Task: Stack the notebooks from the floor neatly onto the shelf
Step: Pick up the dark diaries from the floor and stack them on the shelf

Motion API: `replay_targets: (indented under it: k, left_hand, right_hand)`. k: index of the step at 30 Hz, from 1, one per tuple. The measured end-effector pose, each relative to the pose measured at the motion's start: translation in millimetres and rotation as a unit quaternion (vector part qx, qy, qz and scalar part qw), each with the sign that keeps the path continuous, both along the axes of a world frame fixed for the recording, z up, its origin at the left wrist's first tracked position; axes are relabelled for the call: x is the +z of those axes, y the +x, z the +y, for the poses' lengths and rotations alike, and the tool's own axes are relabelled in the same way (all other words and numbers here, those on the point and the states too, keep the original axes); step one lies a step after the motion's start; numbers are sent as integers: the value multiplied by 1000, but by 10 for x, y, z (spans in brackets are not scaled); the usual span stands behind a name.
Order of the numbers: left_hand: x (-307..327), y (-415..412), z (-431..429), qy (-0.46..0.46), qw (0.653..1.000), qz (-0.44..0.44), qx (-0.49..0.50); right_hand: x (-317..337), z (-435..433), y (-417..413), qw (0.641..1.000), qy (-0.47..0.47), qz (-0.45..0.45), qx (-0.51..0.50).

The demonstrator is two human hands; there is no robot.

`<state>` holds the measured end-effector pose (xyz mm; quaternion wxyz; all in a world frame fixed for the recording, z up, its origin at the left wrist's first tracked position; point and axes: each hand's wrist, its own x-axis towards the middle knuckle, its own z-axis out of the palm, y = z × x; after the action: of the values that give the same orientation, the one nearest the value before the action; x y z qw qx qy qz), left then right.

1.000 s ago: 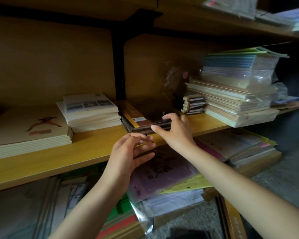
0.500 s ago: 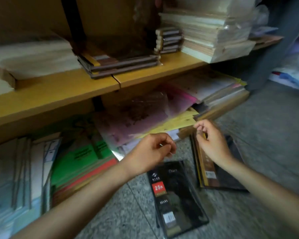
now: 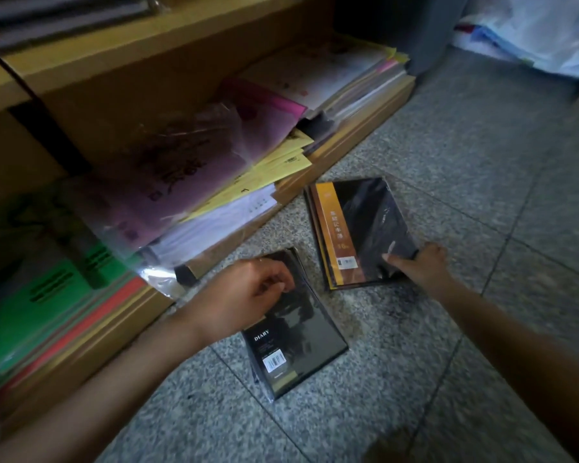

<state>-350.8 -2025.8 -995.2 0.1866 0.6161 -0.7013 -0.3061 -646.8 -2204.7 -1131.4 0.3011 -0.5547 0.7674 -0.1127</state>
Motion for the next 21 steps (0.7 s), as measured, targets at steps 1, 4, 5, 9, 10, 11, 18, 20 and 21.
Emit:
replay_targets:
  k: [1, 4, 5, 9, 10, 11, 18, 20, 21]
  left_hand:
    - [-25, -4, -17, 1, 1000, 2, 2]
    - [-108, -14, -51, 5, 1000, 8, 4]
    - [-140, -17, -58, 7, 1000, 6, 3]
    - [-228, -27, -78, 14, 1000, 3, 2]
    - [-236, -29, -87, 15, 1000, 4, 2]
    - [-245, -27, -96, 16, 1000, 6, 3]
    - [-239, 10, -125, 9, 999, 32, 12]
    - [-219, 35, -114, 3, 999, 44, 21]
    - [-219, 31, -116, 2, 999, 46, 22]
  right_hand:
    - [-66, -47, -19, 1000, -4, -3, -6]
    - [-132, -94, -34, 999, 31, 5, 21]
    - [-54, -53, 23, 999, 34, 8, 28]
    - [192, 14, 121, 998, 37, 11, 42]
    - [241, 17, 137, 998, 39, 10, 43]
    - [248, -3, 138, 998, 39, 3, 43]
    - [386, -40, 116, 998, 37, -29, 42]
    - [449, -72, 109, 998, 36, -15, 51]
    - [482, -97, 93, 998, 30, -7, 61]
